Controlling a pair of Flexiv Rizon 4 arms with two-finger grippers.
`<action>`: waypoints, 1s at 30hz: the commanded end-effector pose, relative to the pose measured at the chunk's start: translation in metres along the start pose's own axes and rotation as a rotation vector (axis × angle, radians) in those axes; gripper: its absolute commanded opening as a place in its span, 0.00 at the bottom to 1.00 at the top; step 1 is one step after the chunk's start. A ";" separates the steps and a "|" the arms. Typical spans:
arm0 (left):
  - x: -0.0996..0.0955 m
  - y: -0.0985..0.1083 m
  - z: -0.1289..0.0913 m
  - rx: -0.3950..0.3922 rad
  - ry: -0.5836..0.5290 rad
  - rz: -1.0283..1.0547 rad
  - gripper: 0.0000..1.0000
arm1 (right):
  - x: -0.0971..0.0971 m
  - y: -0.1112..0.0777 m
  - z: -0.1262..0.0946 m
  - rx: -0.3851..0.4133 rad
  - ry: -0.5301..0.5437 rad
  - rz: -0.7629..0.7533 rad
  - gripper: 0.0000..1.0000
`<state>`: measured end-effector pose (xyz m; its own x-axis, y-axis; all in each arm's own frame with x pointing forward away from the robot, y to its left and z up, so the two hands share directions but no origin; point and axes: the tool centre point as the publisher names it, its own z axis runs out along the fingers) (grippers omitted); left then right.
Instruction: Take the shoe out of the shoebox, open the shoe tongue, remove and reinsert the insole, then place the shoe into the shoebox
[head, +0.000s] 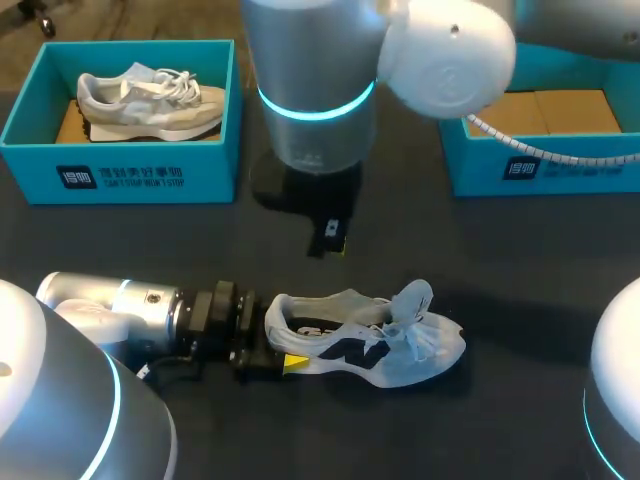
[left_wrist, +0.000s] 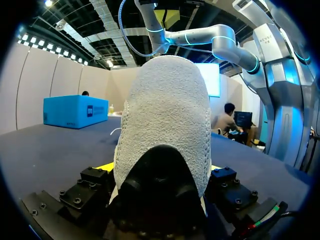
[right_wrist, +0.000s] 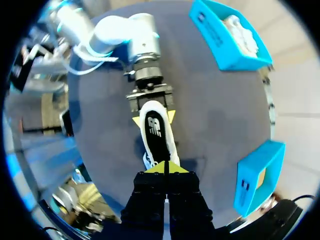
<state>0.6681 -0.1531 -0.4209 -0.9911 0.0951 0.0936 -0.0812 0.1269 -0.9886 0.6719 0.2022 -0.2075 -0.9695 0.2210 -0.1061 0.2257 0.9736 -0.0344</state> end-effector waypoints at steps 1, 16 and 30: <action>0.001 0.001 0.001 0.001 -0.002 0.000 0.00 | 0.012 0.021 0.030 0.011 0.015 -0.120 0.00; 0.001 0.001 0.001 0.001 -0.002 0.000 0.00 | 0.026 0.025 0.053 -0.091 0.079 -0.297 0.00; 0.001 0.001 0.001 0.001 -0.002 0.000 0.00 | 0.035 0.030 0.098 -0.121 0.068 -0.337 0.00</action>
<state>0.6681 -0.1531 -0.4208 -0.9910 0.0953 0.0935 -0.0811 0.1268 -0.9886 0.6547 0.2346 -0.3088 -0.9926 -0.1141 -0.0407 -0.1164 0.9915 0.0584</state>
